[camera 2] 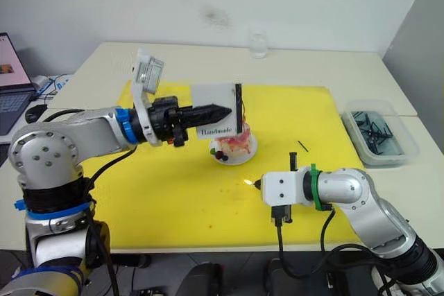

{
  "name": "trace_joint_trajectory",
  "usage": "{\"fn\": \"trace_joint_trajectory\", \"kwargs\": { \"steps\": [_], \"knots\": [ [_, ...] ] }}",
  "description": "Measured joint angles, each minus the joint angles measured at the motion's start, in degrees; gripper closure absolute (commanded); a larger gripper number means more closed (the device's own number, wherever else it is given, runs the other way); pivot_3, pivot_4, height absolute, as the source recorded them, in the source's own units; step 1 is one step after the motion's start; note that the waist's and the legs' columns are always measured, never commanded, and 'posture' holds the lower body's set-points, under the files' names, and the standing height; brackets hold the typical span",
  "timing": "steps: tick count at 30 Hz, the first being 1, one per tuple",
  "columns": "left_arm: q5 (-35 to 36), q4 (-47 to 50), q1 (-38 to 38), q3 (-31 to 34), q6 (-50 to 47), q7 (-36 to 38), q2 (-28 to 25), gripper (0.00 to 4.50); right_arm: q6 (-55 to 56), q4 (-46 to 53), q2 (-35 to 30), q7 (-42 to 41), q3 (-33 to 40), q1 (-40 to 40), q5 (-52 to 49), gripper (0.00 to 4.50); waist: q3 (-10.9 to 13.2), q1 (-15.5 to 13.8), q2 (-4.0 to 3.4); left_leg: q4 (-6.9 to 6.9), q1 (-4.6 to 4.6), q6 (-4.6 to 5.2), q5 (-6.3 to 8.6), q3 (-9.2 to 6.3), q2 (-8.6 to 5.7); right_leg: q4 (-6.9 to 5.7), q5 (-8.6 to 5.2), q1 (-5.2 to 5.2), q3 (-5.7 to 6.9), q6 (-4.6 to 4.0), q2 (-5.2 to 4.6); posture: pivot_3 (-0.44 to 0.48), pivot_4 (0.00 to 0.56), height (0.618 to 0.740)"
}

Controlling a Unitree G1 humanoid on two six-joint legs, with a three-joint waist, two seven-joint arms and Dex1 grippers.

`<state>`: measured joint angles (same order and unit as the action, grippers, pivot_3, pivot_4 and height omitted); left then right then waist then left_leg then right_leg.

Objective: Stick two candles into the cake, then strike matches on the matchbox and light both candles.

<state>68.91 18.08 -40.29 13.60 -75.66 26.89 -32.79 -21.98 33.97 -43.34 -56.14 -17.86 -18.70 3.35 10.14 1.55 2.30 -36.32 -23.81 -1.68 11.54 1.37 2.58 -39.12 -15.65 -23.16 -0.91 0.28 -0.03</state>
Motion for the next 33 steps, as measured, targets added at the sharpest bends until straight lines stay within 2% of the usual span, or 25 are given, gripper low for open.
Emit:
{"fn": "trace_joint_trajectory", "kwargs": {
  "steps": [7, 9, 12, 17, 23, 28, 33],
  "knots": [
    [-0.54, 2.25, 9.49, -0.87, 0.18, 4.73, -8.14, 4.50, -1.14, 0.69, -0.72, 0.05, 2.88, 0.12, -0.87, 4.48, 0.00, 0.02, 0.00, 0.01, 0.00, 0.01, 0.00, 0.03, 0.01, 0.03, 0.02, -0.02, -0.03, -0.02, 0.00, 0.000, 0.150, 0.740],
    [-1.45, 2.65, 16.19, -0.60, 0.53, 7.70, -12.38, 4.50, -1.99, 0.95, -0.67, 0.39, 3.81, -0.70, -1.31, 4.48, 0.00, 0.37, -0.01, 0.14, 0.06, 0.01, 0.00, 0.13, 0.03, 0.04, 0.01, -0.06, -0.10, -0.03, -0.01, 0.000, 0.150, 0.740],
    [-3.77, 2.76, 23.14, -0.76, 1.83, 10.49, -14.67, 4.50, -3.49, 0.78, 0.78, 1.25, 4.05, -4.33, -1.45, 4.48, 0.00, 0.16, -0.01, 0.15, 0.04, 0.01, 0.00, 0.04, 0.04, 0.04, 0.01, -0.08, 0.00, -0.09, -0.01, 0.000, 0.150, 0.740],
    [-9.01, 3.08, 28.20, -3.12, 6.49, 13.30, -15.05, 4.50, -4.79, -2.44, 7.14, 3.90, 0.95, -13.89, -0.34, 4.48, 0.00, -0.03, 0.00, 0.14, 0.03, 0.01, 0.00, 0.05, 0.03, 0.07, 0.06, -0.07, 0.01, -0.19, -0.03, 0.000, 0.150, 0.740],
    [-11.43, 3.14, 28.47, -5.42, 9.08, 14.25, -14.00, 4.50, -4.72, -12.73, 15.53, 9.02, -3.52, -23.45, 3.41, 4.48, 0.00, -0.06, 0.00, 0.15, -0.02, 0.02, 0.00, 0.12, 0.04, 0.10, 0.06, -0.12, -0.03, -0.21, -0.04, 0.000, 0.150, 0.740],
    [-11.71, 3.33, 28.39, -5.94, 9.85, 14.27, -12.92, 4.50, -2.73, -20.39, 19.93, 12.70, -5.39, -27.01, 6.48, 4.48, 0.00, -0.03, -0.01, 0.22, -0.07, 0.02, 0.00, 0.11, 0.04, 0.10, 0.03, -0.17, -0.02, -0.25, -0.03, 0.000, 0.150, 0.740],
    [-11.72, 3.57, 28.36, -6.04, 9.88, 14.07, -12.06, 4.50, 0.45, -24.69, 21.33, 14.74, -5.42, -30.06, 7.96, 4.48, 0.00, 0.00, -0.01, 0.22, -0.06, 0.02, 0.00, 0.09, 0.05, 0.09, 0.03, -0.17, 0.00, -0.25, -0.03, 0.000, 0.150, 0.740]
  ]
}}
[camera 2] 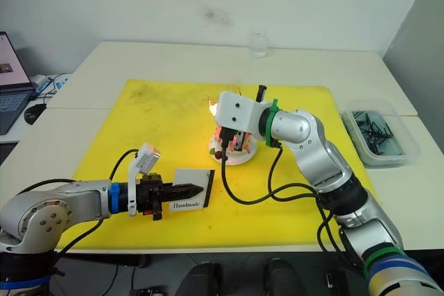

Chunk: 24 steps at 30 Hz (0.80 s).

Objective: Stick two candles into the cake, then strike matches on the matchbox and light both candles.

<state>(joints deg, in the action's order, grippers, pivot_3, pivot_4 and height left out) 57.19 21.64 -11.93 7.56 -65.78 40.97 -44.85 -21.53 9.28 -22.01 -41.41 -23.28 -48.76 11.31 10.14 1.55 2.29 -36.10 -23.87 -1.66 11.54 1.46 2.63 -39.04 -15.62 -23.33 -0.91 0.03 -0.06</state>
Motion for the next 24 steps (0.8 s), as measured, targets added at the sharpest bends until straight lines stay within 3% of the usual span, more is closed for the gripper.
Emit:
{"fn": "trace_joint_trajectory", "kwargs": {
  "steps": [24],
  "knots": [
    [-0.10, 0.26, -0.71, -0.82, 0.01, -0.44, 1.34, 4.50, 3.02, -0.68, -0.15, -1.48, 0.01, 0.09, 0.91, 4.48, 0.00, 0.00, 0.00, 0.00, 0.01, 0.00, 0.00, 0.00, 0.02, -0.01, 0.00, 0.00, 0.00, 0.00, 0.01, 0.000, 0.150, 0.740]
  ]
}}
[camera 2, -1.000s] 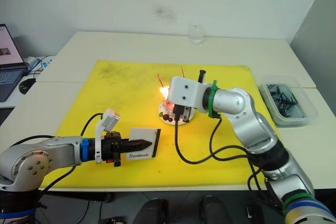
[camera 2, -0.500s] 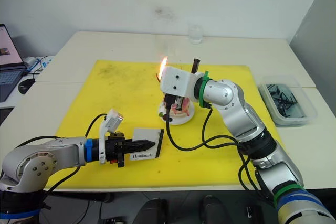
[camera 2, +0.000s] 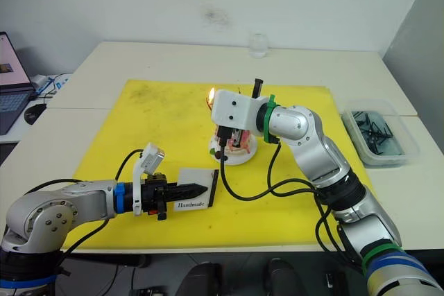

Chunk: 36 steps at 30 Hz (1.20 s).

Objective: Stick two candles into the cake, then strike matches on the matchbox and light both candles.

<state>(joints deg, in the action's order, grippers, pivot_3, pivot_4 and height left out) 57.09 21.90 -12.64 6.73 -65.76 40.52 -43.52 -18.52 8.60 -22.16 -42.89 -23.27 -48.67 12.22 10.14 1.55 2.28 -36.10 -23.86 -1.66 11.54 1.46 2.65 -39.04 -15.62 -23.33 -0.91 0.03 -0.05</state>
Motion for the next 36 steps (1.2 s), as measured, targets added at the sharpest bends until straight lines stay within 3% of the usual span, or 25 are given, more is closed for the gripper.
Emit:
{"fn": "trace_joint_trajectory", "kwargs": {
  "steps": [36],
  "knots": [
    [-1.78, -0.01, -1.30, -0.85, 0.21, 0.20, 0.50, 4.50, -8.95, 0.61, 5.03, 0.87, 1.90, 0.20, -3.82, 4.48, 0.00, 0.04, 0.00, 0.02, 0.00, 0.00, 0.00, 0.01, 0.01, 0.01, 0.00, 0.00, -0.01, 0.00, 0.00, 0.000, 0.150, 0.740]
  ]
}}
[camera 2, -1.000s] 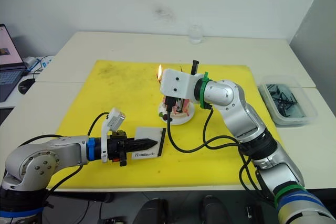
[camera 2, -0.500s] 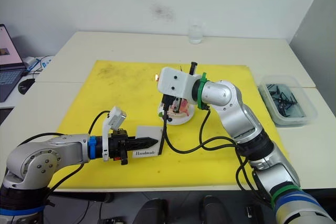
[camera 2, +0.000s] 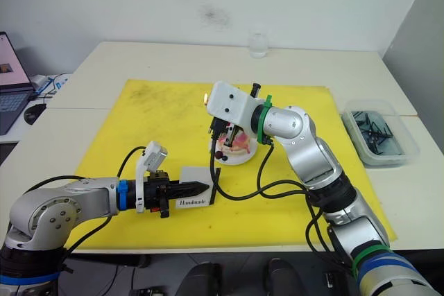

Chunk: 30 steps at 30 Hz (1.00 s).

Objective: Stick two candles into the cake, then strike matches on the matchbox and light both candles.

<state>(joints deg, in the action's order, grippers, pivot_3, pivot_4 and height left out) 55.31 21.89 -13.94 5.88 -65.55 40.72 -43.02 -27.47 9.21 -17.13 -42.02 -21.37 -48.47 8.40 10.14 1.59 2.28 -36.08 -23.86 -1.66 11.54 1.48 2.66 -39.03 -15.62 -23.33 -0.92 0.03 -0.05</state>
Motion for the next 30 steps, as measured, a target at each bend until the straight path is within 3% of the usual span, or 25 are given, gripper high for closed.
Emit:
{"fn": "trace_joint_trajectory", "kwargs": {
  "steps": [30],
  "knots": [
    [-0.29, 0.00, -0.02, -0.02, 0.06, 0.18, 0.05, 4.50, -4.44, -0.31, -0.25, 1.08, 1.22, 0.72, -3.46, 4.48, 0.00, 0.01, -0.01, 0.01, 0.00, 0.00, 0.00, 0.00, 0.00, 0.01, 0.00, 0.00, 0.01, 0.00, 0.00, 0.000, 0.150, 0.740]
  ]
}}
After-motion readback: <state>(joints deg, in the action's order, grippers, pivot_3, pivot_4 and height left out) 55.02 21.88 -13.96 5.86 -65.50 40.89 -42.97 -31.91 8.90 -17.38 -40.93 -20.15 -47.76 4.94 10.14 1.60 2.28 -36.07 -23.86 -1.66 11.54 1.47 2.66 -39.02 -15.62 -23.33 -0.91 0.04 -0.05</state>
